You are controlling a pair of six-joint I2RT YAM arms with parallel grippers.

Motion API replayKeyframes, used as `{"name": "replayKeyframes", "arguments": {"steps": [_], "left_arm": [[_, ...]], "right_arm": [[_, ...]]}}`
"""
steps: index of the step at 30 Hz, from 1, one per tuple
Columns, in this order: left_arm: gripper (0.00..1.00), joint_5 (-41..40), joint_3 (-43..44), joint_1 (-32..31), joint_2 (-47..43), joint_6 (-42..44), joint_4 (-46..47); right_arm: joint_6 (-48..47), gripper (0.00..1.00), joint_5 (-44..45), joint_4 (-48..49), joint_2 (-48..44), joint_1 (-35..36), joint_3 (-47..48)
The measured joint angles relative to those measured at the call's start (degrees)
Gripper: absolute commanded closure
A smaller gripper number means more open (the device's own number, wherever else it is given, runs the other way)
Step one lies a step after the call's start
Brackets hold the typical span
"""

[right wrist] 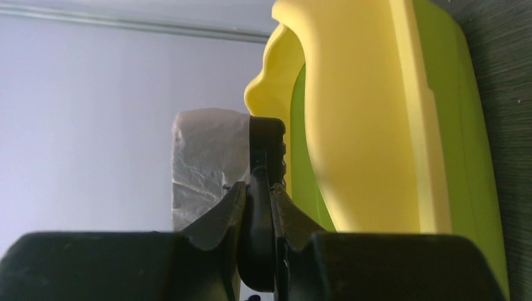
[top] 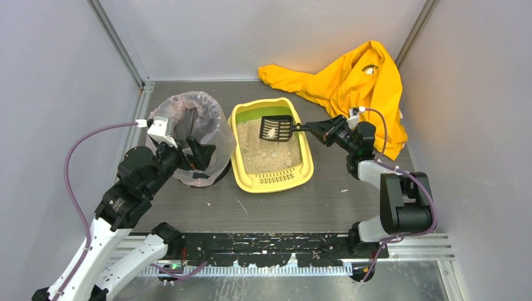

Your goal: Clean the litter box

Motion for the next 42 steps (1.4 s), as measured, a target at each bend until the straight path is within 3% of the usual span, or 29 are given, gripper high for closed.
{"name": "replayKeyframes", "arguments": {"steps": [11, 18, 24, 33, 42], "left_arm": [[0.0, -1.07, 0.04, 0.0, -1.64, -0.79, -2.16], [0.0, -4.2, 0.28, 0.0, -3.15, -1.44, -4.02], [0.0, -6.05, 1.07, 0.0, -5.03, -2.14, -4.52], [0.0, -7.04, 2.34, 0.0, -7.61, -2.19, -6.56], [0.0, -8.39, 2.71, 0.0, -9.27, -2.19, -8.41]], "right_arm": [[9.09, 0.99, 0.39, 0.94, -0.24, 0.46, 6.45], [9.2, 0.99, 2.21, -5.79, -0.74, 5.25, 18.8], [6.54, 0.99, 4.15, -11.89, 3.5, 14.6, 33.7], [-1.49, 0.99, 7.45, -21.77, 15.41, 25.99, 48.85], [-20.83, 0.99, 17.14, -39.06, 19.82, 35.23, 59.54]]}}
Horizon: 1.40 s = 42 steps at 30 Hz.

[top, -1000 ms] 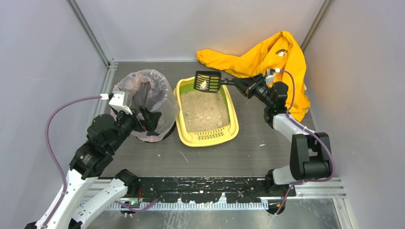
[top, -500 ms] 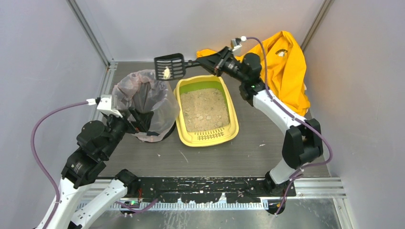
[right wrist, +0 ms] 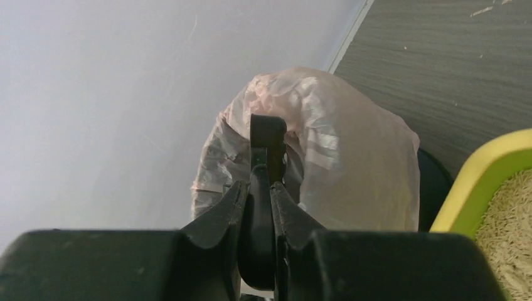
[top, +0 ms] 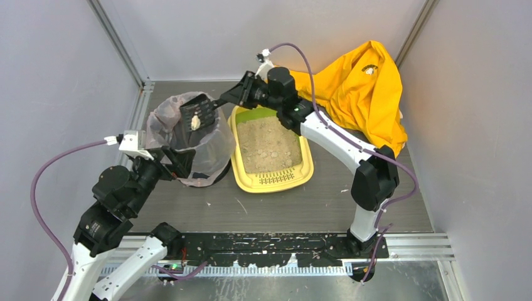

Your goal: Clean the litter box

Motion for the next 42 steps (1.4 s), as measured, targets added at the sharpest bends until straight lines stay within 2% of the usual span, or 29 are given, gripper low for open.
{"name": "replayKeyframes", "arguments": {"steps": [6, 14, 18, 28, 32, 35, 42], "left_arm": [[0.0, -0.09, 0.0, 0.0, 0.02, 0.0, -0.35], [0.0, -0.04, -0.26, 0.0, 0.96, 0.0, -0.2], [0.0, -0.02, -0.81, 0.0, 1.27, -0.02, -0.17], [0.0, -1.09, -1.31, 0.0, -1.16, 0.04, -0.09], [0.0, -1.7, -1.31, 0.0, -2.89, 0.15, 0.22], [0.0, -2.16, -1.31, 0.0, -2.95, 0.24, 0.28], [0.0, -2.19, -1.31, 0.0, -2.71, 0.26, 0.31]], "right_arm": [[-18.27, 0.99, 8.66, -6.58, -0.02, 8.2, 4.68], [-39.15, 0.99, 15.98, -9.09, -0.02, 18.56, 5.42], [-43.69, 0.99, 15.96, -9.07, -0.02, 20.57, 7.41], [-50.97, 0.99, 18.03, -8.15, -3.54, 20.04, 9.9], [-50.6, 0.99, 17.55, -7.45, -6.4, 18.97, 9.7], [-45.38, 0.99, 13.22, -3.91, -9.22, 15.76, 7.87], [-23.26, 0.99, 7.1, 9.31, -16.04, -4.11, -1.68]]}}
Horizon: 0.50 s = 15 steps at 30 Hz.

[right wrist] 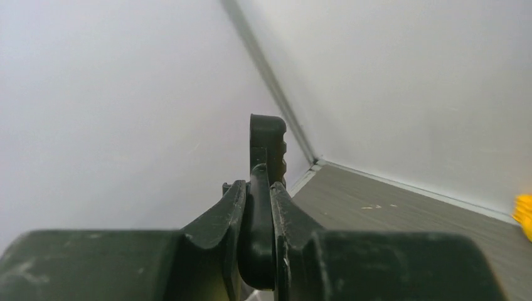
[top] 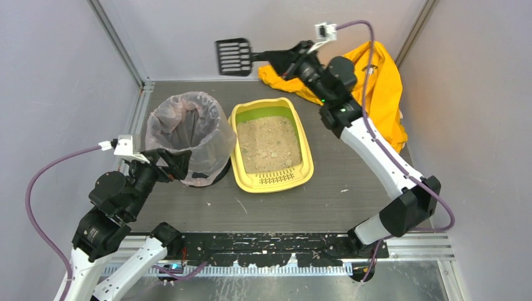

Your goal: Clean the litter box

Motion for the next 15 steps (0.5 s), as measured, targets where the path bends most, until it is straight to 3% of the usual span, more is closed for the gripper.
{"name": "replayKeyframes", "arguments": {"steps": [7, 15], "left_arm": [[0.0, 0.0, -0.07, 0.0, 1.79, 0.07, 0.68], [0.0, 0.59, -0.22, 0.0, 10.21, 0.48, 5.18]], "right_arm": [[11.65, 0.99, 3.32, -0.22, -10.03, -15.58, -18.21], [9.9, 0.99, 4.79, -8.7, -14.12, -17.05, -27.89]]}}
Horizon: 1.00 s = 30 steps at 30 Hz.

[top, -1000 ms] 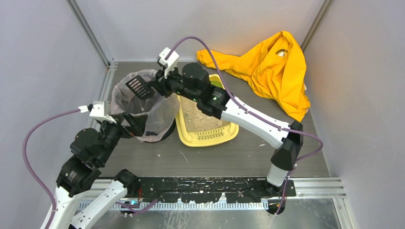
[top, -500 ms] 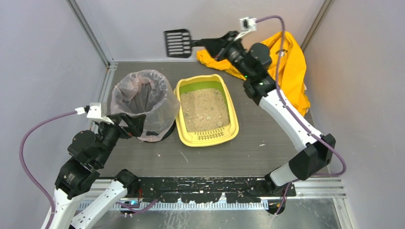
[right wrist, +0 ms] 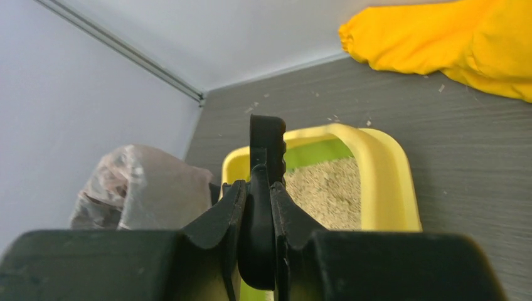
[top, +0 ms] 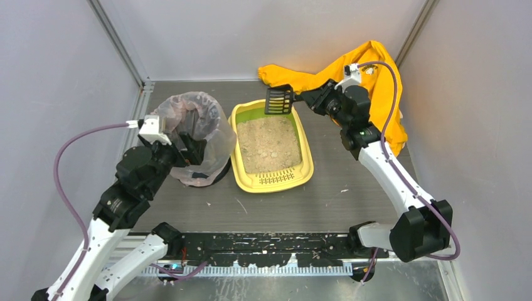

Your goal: Clean the litter box

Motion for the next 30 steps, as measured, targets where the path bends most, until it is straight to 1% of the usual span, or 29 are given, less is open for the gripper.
{"name": "replayKeyframes", "arguments": {"steps": [6, 9, 11, 14, 17, 23, 30], "left_arm": [[0.0, 1.6, 0.0, 0.0, 5.75, 0.0, 4.02], [0.0, 2.05, -0.09, 0.0, 7.41, 0.04, 5.2], [0.0, 2.1, -0.5, 0.0, 8.2, 0.09, 5.73], [0.0, 2.4, -0.68, 0.0, 8.63, 0.13, 5.88], [0.0, 2.99, -0.68, 0.0, 8.63, 0.15, 5.97], [0.0, 3.78, -1.2, 0.0, 6.45, -0.07, 5.97], [0.0, 3.93, -2.05, 0.0, 3.37, -0.52, 6.23]], "right_arm": [[-4.44, 0.99, -0.2, -6.4, 1.99, 0.39, 0.22], [-7.58, 0.99, 0.59, -11.41, 4.28, 1.38, 1.49], [-10.08, 0.99, 1.36, -15.78, 6.27, 2.95, 3.45], [-13.62, 0.99, 2.47, -23.19, 10.23, 6.21, 9.53], [-15.69, 0.99, 2.93, -27.78, 12.63, 8.66, 14.43], [-17.18, 0.99, 4.07, -30.99, 12.61, 9.86, 14.38], [-17.46, 0.99, 5.6, -30.8, 14.4, 9.51, 11.47]]}}
